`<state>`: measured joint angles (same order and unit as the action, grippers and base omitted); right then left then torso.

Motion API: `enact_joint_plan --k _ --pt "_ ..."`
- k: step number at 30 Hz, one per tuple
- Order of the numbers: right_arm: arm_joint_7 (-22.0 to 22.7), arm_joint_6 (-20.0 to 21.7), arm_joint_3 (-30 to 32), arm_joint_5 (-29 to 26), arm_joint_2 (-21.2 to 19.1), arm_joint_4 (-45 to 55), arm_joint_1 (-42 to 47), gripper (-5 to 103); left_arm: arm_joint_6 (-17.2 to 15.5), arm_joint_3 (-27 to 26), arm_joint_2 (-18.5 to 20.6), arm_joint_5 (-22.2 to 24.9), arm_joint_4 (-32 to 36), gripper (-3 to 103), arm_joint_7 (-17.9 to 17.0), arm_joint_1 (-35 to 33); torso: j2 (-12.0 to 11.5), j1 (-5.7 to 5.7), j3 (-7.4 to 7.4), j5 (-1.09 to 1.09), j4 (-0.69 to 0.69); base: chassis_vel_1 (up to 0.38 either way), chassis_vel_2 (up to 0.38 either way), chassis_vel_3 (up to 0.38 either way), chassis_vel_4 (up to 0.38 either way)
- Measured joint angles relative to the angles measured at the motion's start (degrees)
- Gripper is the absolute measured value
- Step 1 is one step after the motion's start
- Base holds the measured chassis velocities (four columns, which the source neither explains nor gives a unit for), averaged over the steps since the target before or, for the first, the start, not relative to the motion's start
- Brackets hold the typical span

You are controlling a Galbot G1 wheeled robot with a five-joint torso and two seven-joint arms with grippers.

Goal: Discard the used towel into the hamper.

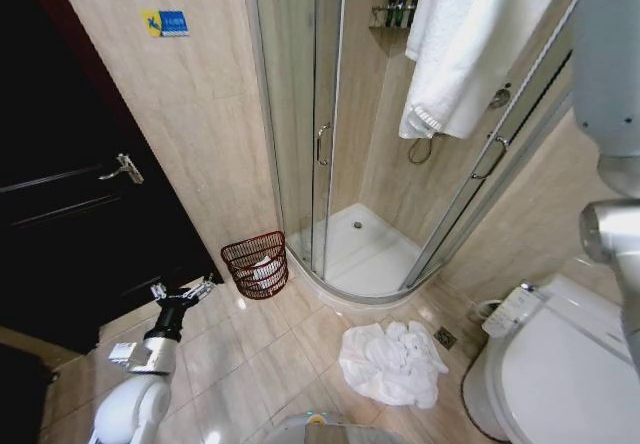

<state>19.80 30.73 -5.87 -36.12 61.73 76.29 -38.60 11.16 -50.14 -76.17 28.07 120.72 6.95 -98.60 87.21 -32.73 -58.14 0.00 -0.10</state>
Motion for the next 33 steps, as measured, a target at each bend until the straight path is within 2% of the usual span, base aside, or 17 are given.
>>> enact_joint_plan --k 5,9,13,15,17,18,21,22,24,25,26,29,33 --pt "1.4 0.7 -0.7 0.0 1.9 -3.4 -2.1 100 0.6 -0.1 -0.3 0.2 -0.4 100 0.2 -0.2 0.0 0.00 0.00 -0.01 0.02 0.000 0.000 0.000 0.000" --pt "5.4 3.1 -0.1 -6.9 3.8 -4.4 -3.9 100 1.3 -0.2 -0.7 0.3 -0.9 100 0.0 -0.1 0.0 0.00 0.00 -0.01 0.01 0.000 0.000 0.000 0.000" --pt "8.4 4.5 0.1 -9.7 4.4 -4.5 -4.8 100 1.6 -0.5 -0.7 0.5 -1.2 100 0.0 -0.1 0.0 0.00 0.00 -0.02 0.01 0.000 0.000 0.000 0.000" --pt "8.5 4.6 0.1 -9.7 4.4 -4.6 -5.0 101 1.7 -0.5 -0.7 0.6 -1.2 100 0.0 -0.1 0.0 0.00 0.00 -0.02 0.01 0.000 0.000 0.000 0.000" --pt "8.7 5.3 0.1 -9.7 4.3 -5.1 -5.2 93 2.0 -0.8 -0.7 0.7 -1.3 100 -0.1 0.0 0.0 0.00 0.00 -0.02 0.01 0.000 0.000 0.000 0.000" --pt "8.7 5.3 0.1 -9.7 4.3 -5.1 -5.2 93 2.0 -0.8 -0.7 0.7 -1.3 100 -0.1 0.0 0.0 0.00 0.00 -0.02 0.01 0.000 0.000 0.000 0.000" --pt "8.8 5.8 0.0 -9.4 3.5 -5.2 -4.7 80 2.2 -1.4 -0.7 1.4 -1.3 100 -0.2 0.0 0.0 0.00 0.00 -0.01 0.00 0.000 0.000 0.000 0.000" --pt "8.8 5.8 0.0 -9.4 3.5 -5.2 -4.7 80 2.2 -1.4 -0.7 1.4 -1.3 100 -0.2 0.0 0.0 0.00 0.00 -0.01 0.00 0.000 0.000 0.000 0.000" --pt "8.3 4.7 -0.1 -10.3 2.9 -5.1 -4.1 70 2.7 -1.6 -0.7 1.4 -1.6 100 -0.3 0.0 0.0 0.00 0.00 0.00 0.00 0.000 0.000 0.000 0.000" --pt "8.3 4.7 -0.1 -10.3 2.9 -5.1 -4.1 70 2.7 -1.6 -0.7 1.4 -1.6 100 -0.3 0.0 0.0 0.00 0.00 0.00 0.00 0.000 0.000 0.000 0.000" --pt "8.0 4.0 -0.2 -10.8 2.6 -5.0 -3.7 64 3.2 -1.7 -0.7 1.1 -2.0 100 -0.3 0.0 0.0 0.00 0.00 0.00 0.00 0.000 0.000 0.000 0.000" --pt "7.6 3.5 -0.2 -11.5 2.1 -4.6 -3.1 59 3.7 -1.8 -0.9 0.8 -2.4 100 -0.3 0.1 0.0 0.00 0.00 0.00 0.00 0.000 0.000 0.000 0.000" --pt "7.0 3.1 -0.1 -13.2 1.9 -4.5 -2.6 37 3.9 -2.0 -1.4 0.7 -2.6 100 -0.4 0.1 0.0 0.00 0.00 0.00 0.01 0.000 0.000 0.000 0.000"
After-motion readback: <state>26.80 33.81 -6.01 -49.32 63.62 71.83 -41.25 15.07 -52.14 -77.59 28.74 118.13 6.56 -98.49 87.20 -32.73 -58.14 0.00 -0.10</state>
